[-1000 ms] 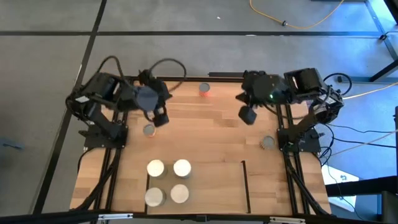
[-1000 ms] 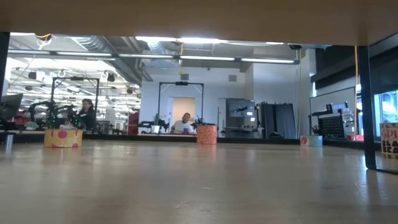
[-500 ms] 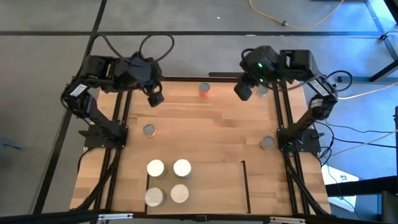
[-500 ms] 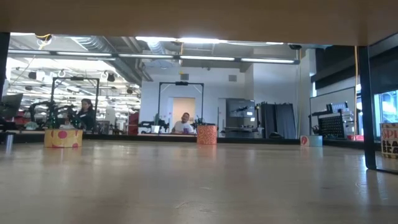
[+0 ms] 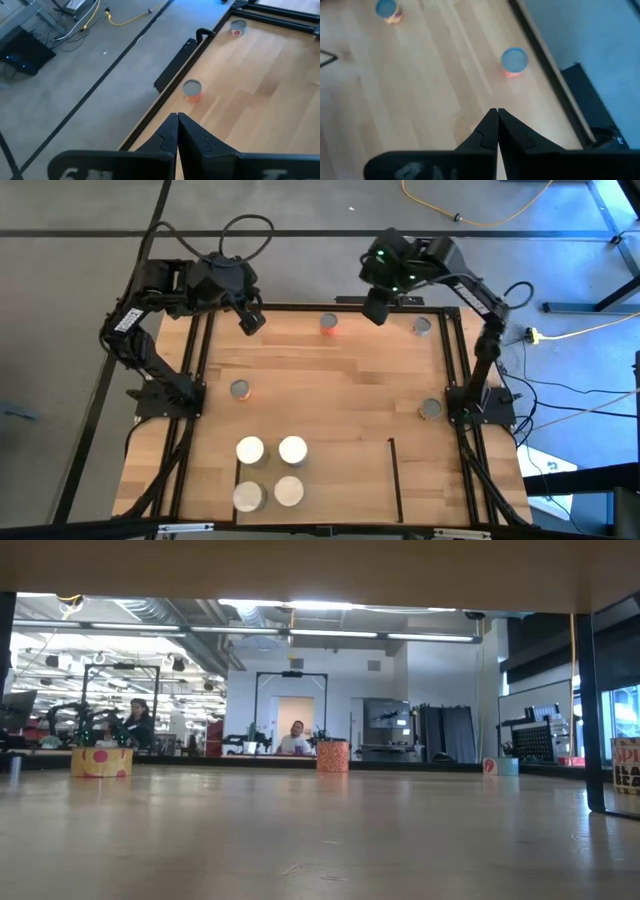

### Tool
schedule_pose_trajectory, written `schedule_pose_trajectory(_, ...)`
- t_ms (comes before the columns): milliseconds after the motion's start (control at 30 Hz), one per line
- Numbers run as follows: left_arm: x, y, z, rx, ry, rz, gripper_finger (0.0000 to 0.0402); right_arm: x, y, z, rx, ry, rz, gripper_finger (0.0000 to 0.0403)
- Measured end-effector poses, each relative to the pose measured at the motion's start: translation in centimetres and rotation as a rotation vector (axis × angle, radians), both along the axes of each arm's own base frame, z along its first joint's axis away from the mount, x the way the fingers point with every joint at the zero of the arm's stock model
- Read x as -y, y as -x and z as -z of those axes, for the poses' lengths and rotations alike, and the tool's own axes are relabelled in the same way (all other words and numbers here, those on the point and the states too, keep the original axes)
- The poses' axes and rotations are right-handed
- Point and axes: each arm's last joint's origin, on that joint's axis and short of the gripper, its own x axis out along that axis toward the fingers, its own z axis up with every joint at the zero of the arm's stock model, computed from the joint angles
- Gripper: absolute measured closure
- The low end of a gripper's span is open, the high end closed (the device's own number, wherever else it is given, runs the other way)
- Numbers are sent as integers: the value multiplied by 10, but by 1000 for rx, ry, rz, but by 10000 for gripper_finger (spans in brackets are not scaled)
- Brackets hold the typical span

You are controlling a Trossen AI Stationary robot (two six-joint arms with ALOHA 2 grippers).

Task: Pick and place cans onto a shelf
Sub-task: Put the canned spicy black beans on the shelf

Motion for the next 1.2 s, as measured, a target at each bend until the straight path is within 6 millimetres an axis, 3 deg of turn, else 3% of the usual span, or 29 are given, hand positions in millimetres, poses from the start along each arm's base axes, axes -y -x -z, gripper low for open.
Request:
schedule_pose_trajectory(433, -7, 2, 0, 15, 12, -47, 402, 45, -57, 66, -69, -51, -86, 319)
schedule_pose_trajectory(767, -7, 2, 0, 15, 13, -47, 402, 65, -91, 118, -89, -243, 240, 300)
schedule_pose_trajectory(967, -7, 2, 0, 16, 14, -48, 402, 69, -101, 145, -176, -240, 156, 299)
schedule_pose_trajectory(1200, -7, 1, 0, 31, 26, -62, 402, 57, -111, 151, -192, -224, 84, 299)
